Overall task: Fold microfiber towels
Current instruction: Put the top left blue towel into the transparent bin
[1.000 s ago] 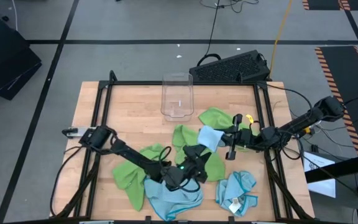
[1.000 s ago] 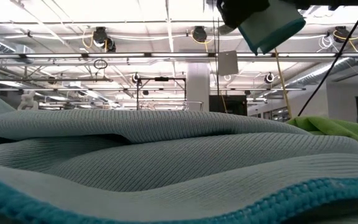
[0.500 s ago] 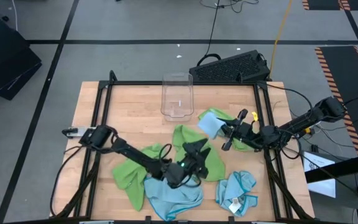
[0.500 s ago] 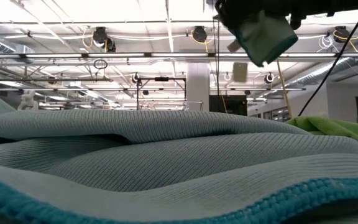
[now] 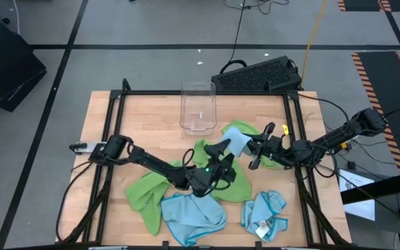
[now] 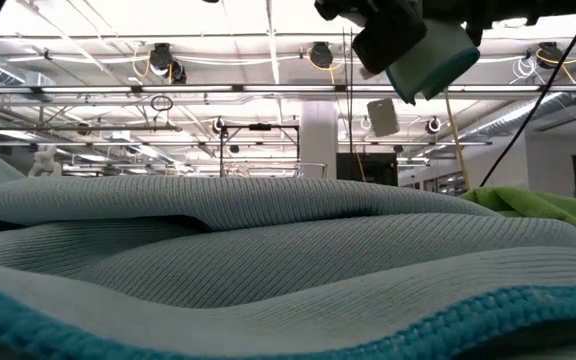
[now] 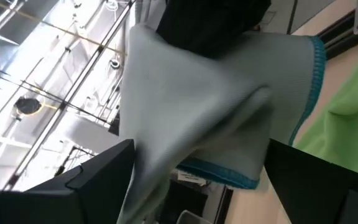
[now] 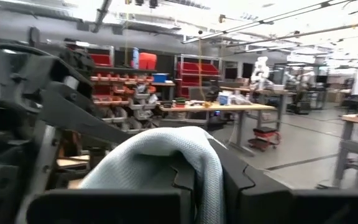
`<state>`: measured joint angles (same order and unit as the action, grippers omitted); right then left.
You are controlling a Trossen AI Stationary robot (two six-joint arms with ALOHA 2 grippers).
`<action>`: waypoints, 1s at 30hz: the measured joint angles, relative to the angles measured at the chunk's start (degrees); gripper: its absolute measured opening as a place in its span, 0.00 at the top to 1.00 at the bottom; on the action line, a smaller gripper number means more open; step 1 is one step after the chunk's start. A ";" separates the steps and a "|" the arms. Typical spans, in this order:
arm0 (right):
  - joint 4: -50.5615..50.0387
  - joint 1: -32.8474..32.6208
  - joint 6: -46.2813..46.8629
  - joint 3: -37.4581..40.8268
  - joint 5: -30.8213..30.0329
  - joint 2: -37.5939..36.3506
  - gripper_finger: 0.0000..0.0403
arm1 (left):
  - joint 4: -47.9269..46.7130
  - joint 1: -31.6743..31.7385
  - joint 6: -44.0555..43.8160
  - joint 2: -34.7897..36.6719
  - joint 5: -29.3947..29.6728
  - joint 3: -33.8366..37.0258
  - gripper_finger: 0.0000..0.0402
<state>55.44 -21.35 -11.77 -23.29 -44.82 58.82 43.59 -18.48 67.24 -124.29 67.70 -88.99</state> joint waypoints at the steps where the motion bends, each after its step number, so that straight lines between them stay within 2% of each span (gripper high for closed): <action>1: -0.01 0.00 0.45 0.00 0.16 0.01 0.95 | -0.02 0.11 -0.45 0.00 0.05 0.00 0.13; 4: -0.04 0.00 0.54 0.00 0.00 0.01 0.95 | -0.02 0.24 -2.78 0.00 1.78 0.00 0.17; 6: -0.19 0.03 0.59 0.00 -0.02 0.01 0.95 | 0.15 -0.10 -3.93 0.00 2.44 0.00 0.27; 13: 0.00 1.17 2.38 0.00 0.00 1.00 0.95 | 1.08 -2.42 -7.01 0.09 0.55 0.02 0.79; 15: -0.04 1.97 3.65 0.00 0.02 1.86 0.95 | 1.08 -2.77 -7.40 0.09 -0.31 0.02 0.92; 16: -0.06 2.33 4.29 0.00 0.09 2.36 0.95 | 1.08 -2.95 -7.65 0.11 -0.65 0.02 0.95; 20: -0.14 3.59 8.01 0.00 1.14 4.39 0.95 | -0.77 -3.79 -10.99 0.15 -1.97 0.02 0.95; 25: -0.41 4.42 13.24 0.00 6.02 7.01 0.95 | -13.81 -4.29 -23.29 0.21 -5.36 0.02 0.97; 30: -0.79 4.42 13.95 0.00 6.57 9.03 0.95 | -23.81 -3.73 -35.04 0.28 -7.30 0.00 0.97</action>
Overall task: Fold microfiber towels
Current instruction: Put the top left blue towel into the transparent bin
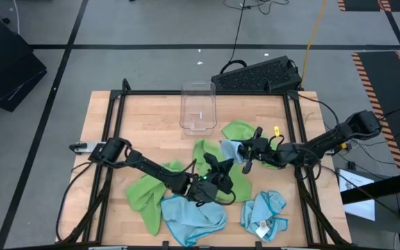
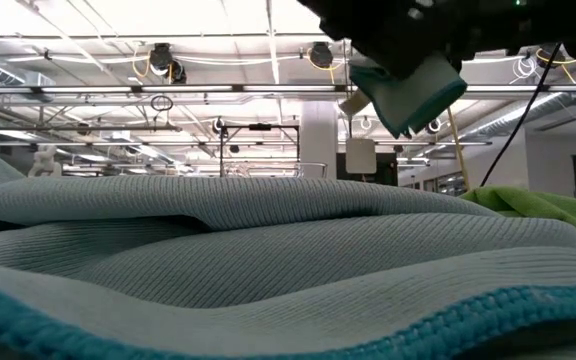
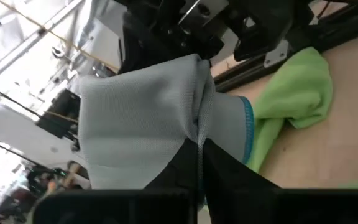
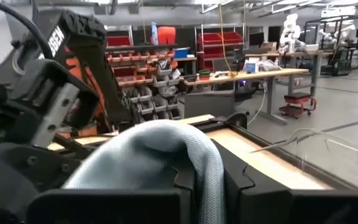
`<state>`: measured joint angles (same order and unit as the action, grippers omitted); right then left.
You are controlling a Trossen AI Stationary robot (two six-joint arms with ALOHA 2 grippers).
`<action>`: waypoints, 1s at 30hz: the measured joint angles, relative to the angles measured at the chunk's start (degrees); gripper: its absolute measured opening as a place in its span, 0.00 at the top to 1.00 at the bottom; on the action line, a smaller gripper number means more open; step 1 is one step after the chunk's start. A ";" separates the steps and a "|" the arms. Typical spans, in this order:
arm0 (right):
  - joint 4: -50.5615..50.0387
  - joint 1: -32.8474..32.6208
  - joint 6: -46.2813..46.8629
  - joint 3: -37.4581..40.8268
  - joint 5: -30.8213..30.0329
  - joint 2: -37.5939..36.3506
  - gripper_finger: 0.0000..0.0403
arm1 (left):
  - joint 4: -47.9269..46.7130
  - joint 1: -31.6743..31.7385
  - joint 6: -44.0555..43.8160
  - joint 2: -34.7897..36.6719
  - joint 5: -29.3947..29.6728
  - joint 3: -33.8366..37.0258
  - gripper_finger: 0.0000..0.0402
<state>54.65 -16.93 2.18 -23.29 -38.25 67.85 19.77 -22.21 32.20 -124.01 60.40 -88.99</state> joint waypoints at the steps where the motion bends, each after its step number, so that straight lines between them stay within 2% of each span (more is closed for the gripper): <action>1: 0.00 0.00 -0.13 0.00 -0.01 0.27 0.95 | -0.31 0.02 -0.80 0.00 -0.34 0.00 0.96; 5: -0.16 0.00 -2.93 0.00 0.29 0.58 0.95 | 0.35 -0.05 -1.08 0.00 -1.73 0.00 0.95; 11: 1.39 -0.02 -11.19 0.00 4.23 0.57 0.95 | -0.27 -1.07 1.11 0.00 -2.22 0.00 0.93; 14: 3.00 0.24 -14.20 -0.13 2.57 0.36 0.95 | -0.76 -2.64 0.97 -0.18 -6.95 0.12 0.83; 18: 3.24 0.29 -18.02 -0.11 3.53 0.51 0.95 | 0.01 -4.67 -3.16 0.41 -11.57 0.11 0.63; 21: 4.38 0.35 -21.80 -0.11 3.73 0.45 0.95 | -0.15 -6.50 -3.96 0.52 -9.24 0.03 0.50; 24: 3.76 0.31 -24.75 -0.11 6.64 0.47 0.95 | -0.71 -9.41 -2.22 1.75 -6.92 0.17 0.42; 28: 2.97 0.31 -27.32 -0.11 14.70 0.47 0.95 | -2.46 -11.78 -3.43 6.84 -1.48 -0.03 0.39; 30: 2.38 0.28 -27.99 -0.09 20.47 0.49 0.95 | -6.56 -12.02 -5.43 9.36 0.40 -0.04 0.39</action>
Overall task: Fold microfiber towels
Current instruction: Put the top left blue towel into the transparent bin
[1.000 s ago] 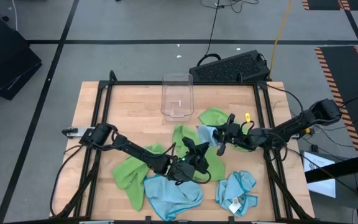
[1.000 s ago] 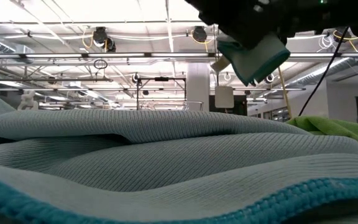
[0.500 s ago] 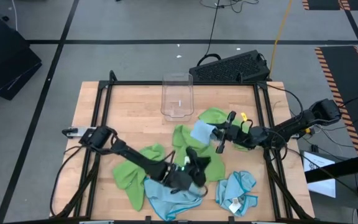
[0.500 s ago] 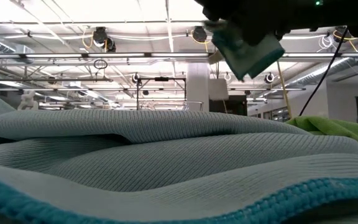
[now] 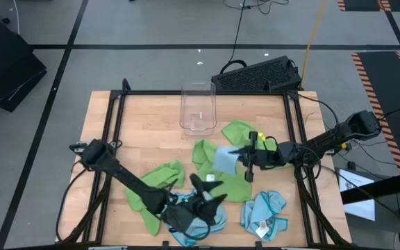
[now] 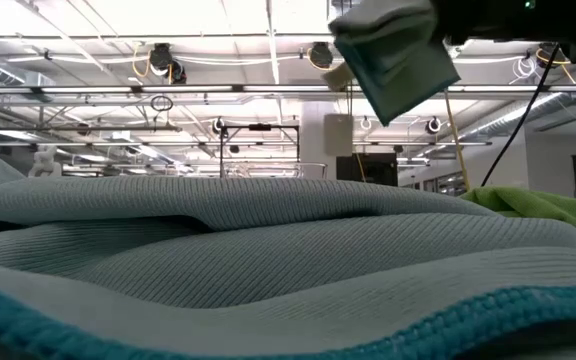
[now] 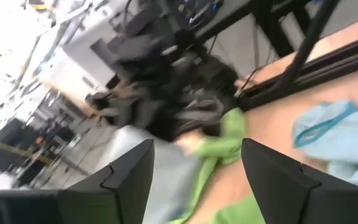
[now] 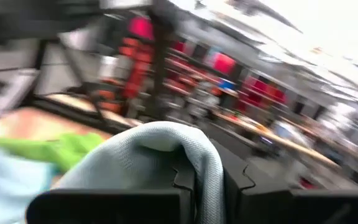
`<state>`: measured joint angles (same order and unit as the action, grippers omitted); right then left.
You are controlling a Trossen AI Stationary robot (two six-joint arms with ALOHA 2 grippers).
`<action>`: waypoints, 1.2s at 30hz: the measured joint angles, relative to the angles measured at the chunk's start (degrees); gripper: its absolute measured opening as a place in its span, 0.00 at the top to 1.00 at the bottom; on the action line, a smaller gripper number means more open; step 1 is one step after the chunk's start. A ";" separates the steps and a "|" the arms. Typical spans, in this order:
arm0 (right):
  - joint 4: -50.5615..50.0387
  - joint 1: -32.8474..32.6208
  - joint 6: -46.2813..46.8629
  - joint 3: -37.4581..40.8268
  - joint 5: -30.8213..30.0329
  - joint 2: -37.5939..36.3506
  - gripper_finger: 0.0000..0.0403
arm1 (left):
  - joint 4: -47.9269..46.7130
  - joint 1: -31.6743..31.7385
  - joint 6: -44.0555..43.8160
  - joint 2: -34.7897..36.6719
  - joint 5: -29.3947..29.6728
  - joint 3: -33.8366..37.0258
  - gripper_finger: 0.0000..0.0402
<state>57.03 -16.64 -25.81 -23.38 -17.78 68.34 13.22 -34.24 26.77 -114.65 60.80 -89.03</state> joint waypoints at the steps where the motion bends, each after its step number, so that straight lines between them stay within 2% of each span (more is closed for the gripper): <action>1: -0.30 0.00 -0.44 0.00 3.00 0.00 0.95 | -1.98 0.13 -1.61 1.11 0.19 0.03 0.40; 4: -1.26 -0.02 -2.01 0.04 11.35 0.02 0.95 | -10.52 1.39 -9.80 5.30 -1.37 0.09 0.41; 6: -2.00 -0.14 -2.55 0.04 14.94 0.02 0.95 | -17.41 3.46 -17.11 8.11 -6.14 0.03 0.42; 9: -2.50 -0.74 -2.71 0.07 15.24 0.02 0.95 | -25.16 7.44 -26.01 9.94 -17.37 0.02 0.40; 14: -3.49 -1.22 -5.06 0.07 15.01 0.02 0.95 | -26.19 12.60 -28.82 9.53 -31.56 0.08 0.33; 18: -3.54 -1.22 -5.74 0.07 14.88 0.02 0.95 | -27.79 15.20 -31.95 9.07 -36.02 0.47 0.28; 22: -3.73 -1.22 -7.60 0.07 14.61 0.04 0.95 | -28.65 16.75 -32.49 9.11 -40.78 0.74 0.28; 26: -2.66 -1.20 -9.43 0.07 14.60 0.04 0.95 | -27.95 18.03 -32.29 8.34 -43.82 0.79 0.35; 30: -1.12 -1.20 -9.51 0.07 13.76 0.04 0.95 | -27.46 19.51 -31.76 7.01 -44.73 0.85 0.47; 33: -0.40 -1.46 -8.34 0.07 9.20 0.04 0.94 | -27.28 19.82 -30.98 6.71 -44.12 0.85 0.60; 36: -0.71 -2.19 -5.64 0.07 5.94 0.04 0.88 | -26.65 19.80 -30.32 6.72 -42.31 0.85 0.78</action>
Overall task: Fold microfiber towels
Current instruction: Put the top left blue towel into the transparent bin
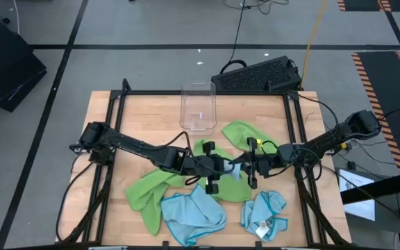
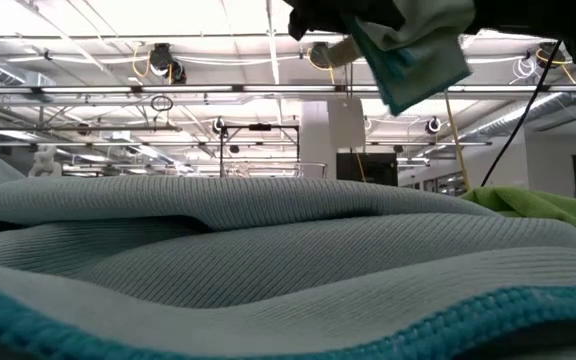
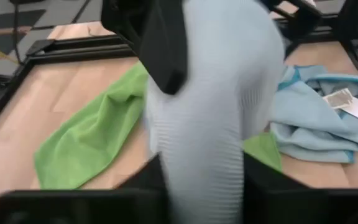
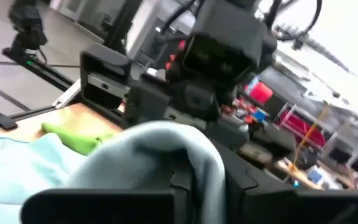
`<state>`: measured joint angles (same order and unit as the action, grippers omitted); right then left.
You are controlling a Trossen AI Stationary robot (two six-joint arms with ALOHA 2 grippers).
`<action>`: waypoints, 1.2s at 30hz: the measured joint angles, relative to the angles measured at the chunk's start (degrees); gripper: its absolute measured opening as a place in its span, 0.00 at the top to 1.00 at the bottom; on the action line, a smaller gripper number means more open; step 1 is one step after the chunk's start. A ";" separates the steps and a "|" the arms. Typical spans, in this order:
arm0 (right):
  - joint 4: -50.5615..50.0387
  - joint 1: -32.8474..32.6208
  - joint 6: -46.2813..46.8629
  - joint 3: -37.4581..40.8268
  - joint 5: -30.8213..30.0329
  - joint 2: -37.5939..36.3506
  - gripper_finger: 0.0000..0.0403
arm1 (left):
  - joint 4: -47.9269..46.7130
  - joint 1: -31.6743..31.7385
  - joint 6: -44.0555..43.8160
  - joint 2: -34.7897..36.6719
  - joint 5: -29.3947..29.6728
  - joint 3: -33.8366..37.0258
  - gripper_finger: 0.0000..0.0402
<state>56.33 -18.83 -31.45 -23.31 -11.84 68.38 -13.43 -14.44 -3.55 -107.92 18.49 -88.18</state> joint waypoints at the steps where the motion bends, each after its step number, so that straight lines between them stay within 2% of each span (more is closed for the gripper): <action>1: -0.22 -0.40 1.01 0.00 -1.47 0.00 0.85 | -0.09 -0.04 0.02 0.03 0.77 0.00 0.85; 3: -1.50 -1.75 3.37 0.00 -5.98 -0.06 0.77 | -1.09 -0.26 -0.10 0.38 1.31 0.00 0.93; 9: -6.26 -7.65 12.76 0.00 -26.86 -0.84 0.46 | -6.17 -1.00 -1.90 0.84 6.64 -0.07 0.89; 12: -14.32 -9.78 20.95 0.00 -33.23 -1.98 0.33 | -9.29 -1.11 -4.04 0.81 8.74 -0.04 0.89; 16: -22.60 -10.53 37.26 0.02 -31.54 -2.86 0.21 | -11.80 -0.96 -5.60 0.81 10.02 -0.04 0.92; 20: -19.70 -10.55 43.29 0.02 -28.57 -2.71 0.15 | -11.60 -0.90 -5.91 0.81 10.15 -0.04 0.91; 24: -12.46 -10.53 38.47 0.02 -28.60 -2.71 0.11 | -12.45 -0.92 -7.80 0.81 10.13 -0.04 0.88; 27: -8.44 -10.50 32.41 0.01 -28.15 -2.64 0.09 | -13.00 -0.92 -8.89 0.81 10.11 -0.04 0.90; 33: -2.53 -8.84 26.45 -0.30 -20.98 0.99 0.06 | -12.90 -0.96 -10.15 0.81 8.97 -0.04 0.91; 36: -1.63 -7.83 24.01 -1.40 -21.02 4.18 0.06 | -12.57 -0.96 -10.47 0.81 8.57 -0.04 0.89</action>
<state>54.69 -26.67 -7.44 -24.71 -32.85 72.56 -26.00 -15.40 -14.02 -107.11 27.06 -88.23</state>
